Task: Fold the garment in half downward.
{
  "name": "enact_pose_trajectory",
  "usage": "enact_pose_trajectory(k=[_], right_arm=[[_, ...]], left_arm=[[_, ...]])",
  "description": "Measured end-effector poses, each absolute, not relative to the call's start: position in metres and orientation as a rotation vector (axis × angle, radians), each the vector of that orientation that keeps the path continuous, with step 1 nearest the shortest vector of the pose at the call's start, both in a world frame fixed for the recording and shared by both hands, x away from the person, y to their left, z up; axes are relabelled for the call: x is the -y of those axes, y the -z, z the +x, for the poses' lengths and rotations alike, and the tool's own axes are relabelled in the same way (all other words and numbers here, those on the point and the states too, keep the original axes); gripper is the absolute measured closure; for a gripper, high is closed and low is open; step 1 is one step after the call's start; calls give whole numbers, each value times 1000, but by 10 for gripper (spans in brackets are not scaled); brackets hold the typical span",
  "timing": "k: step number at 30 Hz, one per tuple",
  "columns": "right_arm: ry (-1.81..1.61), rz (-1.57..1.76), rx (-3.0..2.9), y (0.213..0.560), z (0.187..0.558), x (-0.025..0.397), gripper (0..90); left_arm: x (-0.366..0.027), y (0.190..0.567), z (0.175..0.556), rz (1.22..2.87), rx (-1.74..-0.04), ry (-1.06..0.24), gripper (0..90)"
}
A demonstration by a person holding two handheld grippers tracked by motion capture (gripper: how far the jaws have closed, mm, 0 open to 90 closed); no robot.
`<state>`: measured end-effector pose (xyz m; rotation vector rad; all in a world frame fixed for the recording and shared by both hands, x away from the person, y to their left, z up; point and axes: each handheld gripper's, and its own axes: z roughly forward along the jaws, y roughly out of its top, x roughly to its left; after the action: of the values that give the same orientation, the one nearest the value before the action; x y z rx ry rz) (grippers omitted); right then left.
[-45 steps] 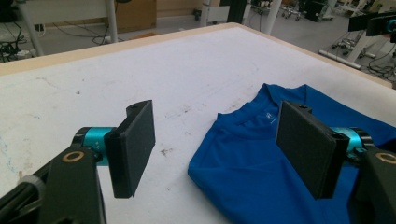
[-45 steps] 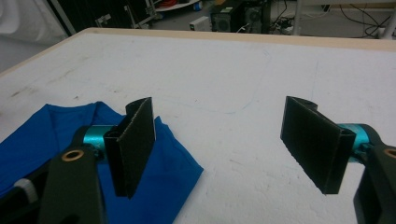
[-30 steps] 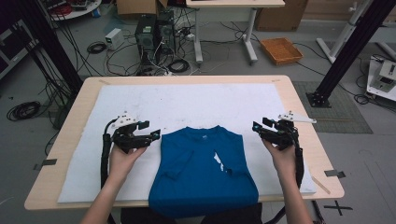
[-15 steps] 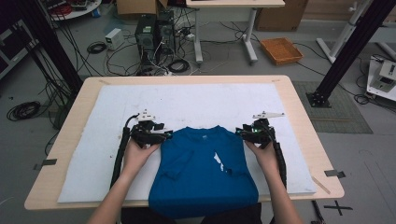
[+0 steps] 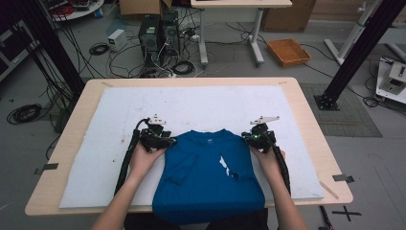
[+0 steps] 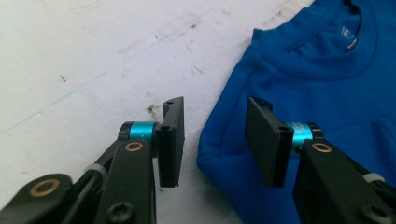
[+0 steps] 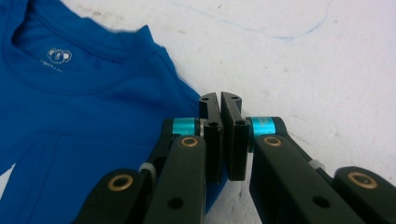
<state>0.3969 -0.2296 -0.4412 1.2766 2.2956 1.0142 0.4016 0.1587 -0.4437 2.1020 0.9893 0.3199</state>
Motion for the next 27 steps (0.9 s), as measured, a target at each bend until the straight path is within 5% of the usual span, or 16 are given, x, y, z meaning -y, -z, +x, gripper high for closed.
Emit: enact_pose_trajectory(k=[5,14,16,19,23,27], right_arm=[[-1110,1288,-2270,434,403,230,666],[-1100,1252,-2370,441,418,212,583],[-1067,1261,-2392,444,419,211,596],[-1049,1241,-2391,444,418,211,760],[-1029,1169,-2406,444,415,207,856],[-1039,1166,-2405,443,414,208,886]], left_arm=[[-156,440,406,2001,-935,-275,565],[-140,446,414,2099,-940,-258,547],[-139,446,413,2108,-941,-271,572],[-137,445,411,2131,-933,-326,642],[-135,445,409,2147,-925,-360,711],[-134,444,408,2155,-915,-369,842]])
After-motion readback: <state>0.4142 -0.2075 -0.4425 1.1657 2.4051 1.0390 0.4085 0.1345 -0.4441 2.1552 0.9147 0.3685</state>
